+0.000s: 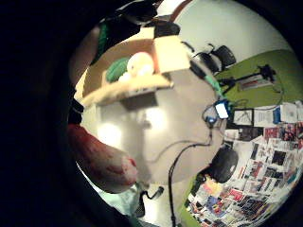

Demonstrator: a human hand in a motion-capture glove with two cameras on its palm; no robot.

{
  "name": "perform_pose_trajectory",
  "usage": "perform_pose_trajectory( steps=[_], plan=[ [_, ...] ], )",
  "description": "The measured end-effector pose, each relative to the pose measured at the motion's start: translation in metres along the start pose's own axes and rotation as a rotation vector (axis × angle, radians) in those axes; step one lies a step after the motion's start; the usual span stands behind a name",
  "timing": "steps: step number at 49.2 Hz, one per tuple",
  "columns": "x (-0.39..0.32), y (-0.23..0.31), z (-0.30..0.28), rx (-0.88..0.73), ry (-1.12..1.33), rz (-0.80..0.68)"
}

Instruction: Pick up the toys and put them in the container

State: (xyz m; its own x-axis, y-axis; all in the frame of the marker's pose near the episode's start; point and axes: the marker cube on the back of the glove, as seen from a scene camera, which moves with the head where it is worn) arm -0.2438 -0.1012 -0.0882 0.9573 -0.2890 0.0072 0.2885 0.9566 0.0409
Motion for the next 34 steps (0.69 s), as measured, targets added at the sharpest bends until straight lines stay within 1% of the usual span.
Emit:
perform_pose_trajectory(
  steps=[5,11,17,27,34],
  plan=[
    [-0.014,-0.028,-0.013,0.066,-0.016,0.014],
    [-0.028,-0.056,-0.011,0.122,-0.012,0.041],
    [-0.011,-0.079,0.004,0.043,0.024,0.057],
    [-0.018,-0.070,0.007,0.036,-0.041,0.076],
    [-0.006,-0.057,-0.003,0.079,-0.048,0.091]
  ],
)
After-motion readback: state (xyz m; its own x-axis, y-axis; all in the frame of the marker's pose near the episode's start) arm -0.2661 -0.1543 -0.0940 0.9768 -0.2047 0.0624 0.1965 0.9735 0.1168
